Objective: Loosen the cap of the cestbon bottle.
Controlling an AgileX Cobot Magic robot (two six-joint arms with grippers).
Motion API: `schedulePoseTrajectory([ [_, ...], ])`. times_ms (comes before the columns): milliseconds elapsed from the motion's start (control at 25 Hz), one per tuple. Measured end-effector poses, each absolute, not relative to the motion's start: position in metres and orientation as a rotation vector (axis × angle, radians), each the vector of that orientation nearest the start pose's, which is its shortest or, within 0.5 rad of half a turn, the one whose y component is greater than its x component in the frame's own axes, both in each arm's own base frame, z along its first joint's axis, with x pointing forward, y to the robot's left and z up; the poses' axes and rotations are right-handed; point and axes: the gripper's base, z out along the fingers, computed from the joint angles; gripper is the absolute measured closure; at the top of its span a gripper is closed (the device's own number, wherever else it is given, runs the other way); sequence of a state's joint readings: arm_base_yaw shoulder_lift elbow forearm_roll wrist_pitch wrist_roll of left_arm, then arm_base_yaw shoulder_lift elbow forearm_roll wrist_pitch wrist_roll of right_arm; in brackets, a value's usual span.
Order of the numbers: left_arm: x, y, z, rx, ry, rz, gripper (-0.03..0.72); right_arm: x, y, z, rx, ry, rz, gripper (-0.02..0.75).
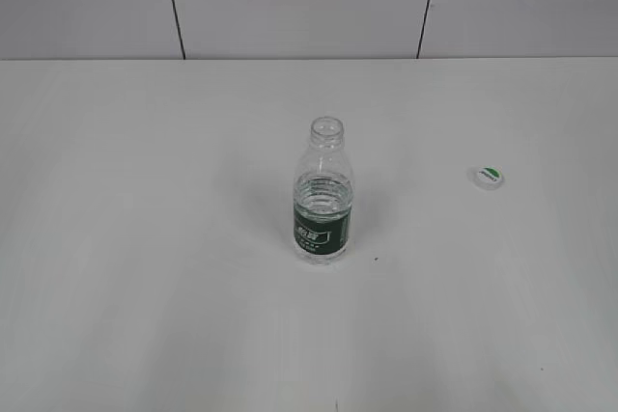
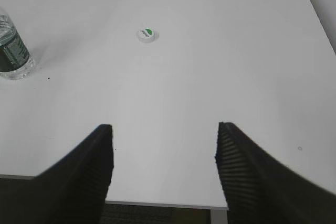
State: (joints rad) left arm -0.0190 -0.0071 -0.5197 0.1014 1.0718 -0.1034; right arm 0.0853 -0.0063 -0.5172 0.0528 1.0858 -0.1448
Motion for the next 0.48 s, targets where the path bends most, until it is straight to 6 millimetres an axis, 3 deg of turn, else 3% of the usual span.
schedulePoseTrajectory([
  [160,-0.0088,-0.0009,0.2817,0.071,2.027,0.003,0.227,-0.0093,0.0034,0.28,-0.239,2.031,0.025,0.265],
  [480,-0.0088,-0.0019,0.2818,0.094,2.026,0.002,0.239,-0.0093,0.0033,0.28,-0.239,2.031,0.024,0.265],
])
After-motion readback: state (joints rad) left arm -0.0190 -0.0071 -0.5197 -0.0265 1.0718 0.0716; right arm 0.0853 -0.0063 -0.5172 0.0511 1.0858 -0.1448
